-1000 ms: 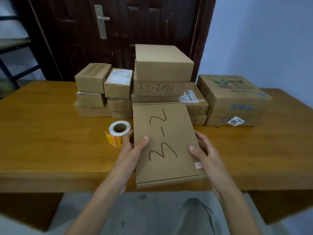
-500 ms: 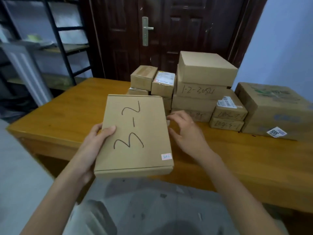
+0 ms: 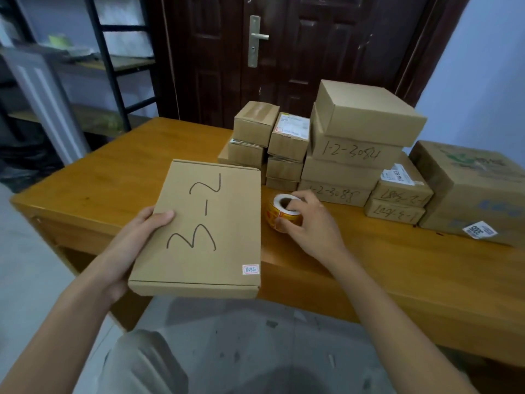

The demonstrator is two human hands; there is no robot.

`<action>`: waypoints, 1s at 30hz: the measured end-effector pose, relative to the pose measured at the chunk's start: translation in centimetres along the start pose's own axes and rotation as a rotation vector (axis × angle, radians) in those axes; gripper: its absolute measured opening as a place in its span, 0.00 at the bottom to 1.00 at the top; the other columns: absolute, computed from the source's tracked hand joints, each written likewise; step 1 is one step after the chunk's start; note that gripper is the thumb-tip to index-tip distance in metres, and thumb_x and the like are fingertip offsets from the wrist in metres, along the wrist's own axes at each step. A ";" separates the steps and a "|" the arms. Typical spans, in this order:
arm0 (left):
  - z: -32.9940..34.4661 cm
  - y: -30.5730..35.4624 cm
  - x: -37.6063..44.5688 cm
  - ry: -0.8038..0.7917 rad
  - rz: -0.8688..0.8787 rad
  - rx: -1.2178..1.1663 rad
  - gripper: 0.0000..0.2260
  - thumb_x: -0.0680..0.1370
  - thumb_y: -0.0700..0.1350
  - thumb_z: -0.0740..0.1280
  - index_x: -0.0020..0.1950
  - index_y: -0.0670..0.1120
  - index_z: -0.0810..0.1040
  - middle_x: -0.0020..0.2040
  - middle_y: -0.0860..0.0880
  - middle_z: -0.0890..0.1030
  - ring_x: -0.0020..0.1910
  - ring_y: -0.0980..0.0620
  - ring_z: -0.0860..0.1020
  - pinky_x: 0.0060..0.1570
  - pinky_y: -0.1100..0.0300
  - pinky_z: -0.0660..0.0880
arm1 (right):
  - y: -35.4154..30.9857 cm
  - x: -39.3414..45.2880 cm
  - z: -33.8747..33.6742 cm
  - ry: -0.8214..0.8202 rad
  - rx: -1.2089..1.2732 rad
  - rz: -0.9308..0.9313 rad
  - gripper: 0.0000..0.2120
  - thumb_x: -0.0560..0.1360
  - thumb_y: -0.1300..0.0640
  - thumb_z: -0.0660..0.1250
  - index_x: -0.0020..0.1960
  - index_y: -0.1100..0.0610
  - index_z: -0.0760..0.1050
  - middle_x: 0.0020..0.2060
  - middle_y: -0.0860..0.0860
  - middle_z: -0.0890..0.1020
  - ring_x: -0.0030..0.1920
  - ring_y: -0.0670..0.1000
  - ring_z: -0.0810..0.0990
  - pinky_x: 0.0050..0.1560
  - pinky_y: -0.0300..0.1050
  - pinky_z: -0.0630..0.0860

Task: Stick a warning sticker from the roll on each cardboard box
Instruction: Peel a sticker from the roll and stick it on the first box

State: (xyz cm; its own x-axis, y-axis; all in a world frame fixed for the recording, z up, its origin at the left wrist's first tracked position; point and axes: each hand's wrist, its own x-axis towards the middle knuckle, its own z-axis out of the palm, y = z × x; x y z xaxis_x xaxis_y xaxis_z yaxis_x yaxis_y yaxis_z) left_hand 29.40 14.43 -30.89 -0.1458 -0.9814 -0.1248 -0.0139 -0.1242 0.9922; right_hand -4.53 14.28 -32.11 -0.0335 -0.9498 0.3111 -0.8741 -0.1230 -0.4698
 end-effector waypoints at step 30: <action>21.5 0.7 1.5 -0.101 0.041 0.251 0.09 0.84 0.51 0.67 0.63 0.53 0.75 0.54 0.54 0.79 0.52 0.55 0.78 0.42 0.61 0.71 | 8.4 -11.2 -13.3 0.213 1.010 0.345 0.18 0.74 0.44 0.71 0.54 0.58 0.85 0.46 0.54 0.87 0.46 0.48 0.83 0.52 0.44 0.80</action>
State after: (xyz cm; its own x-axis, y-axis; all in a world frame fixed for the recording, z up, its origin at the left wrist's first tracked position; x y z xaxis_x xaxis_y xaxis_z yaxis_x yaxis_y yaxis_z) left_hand 7.91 16.03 -30.32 -0.2486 -0.9638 -0.0963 -0.2490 -0.0325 0.9680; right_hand -17.96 27.67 -28.60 -0.3690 -0.9213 0.1230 -0.0026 -0.1313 -0.9913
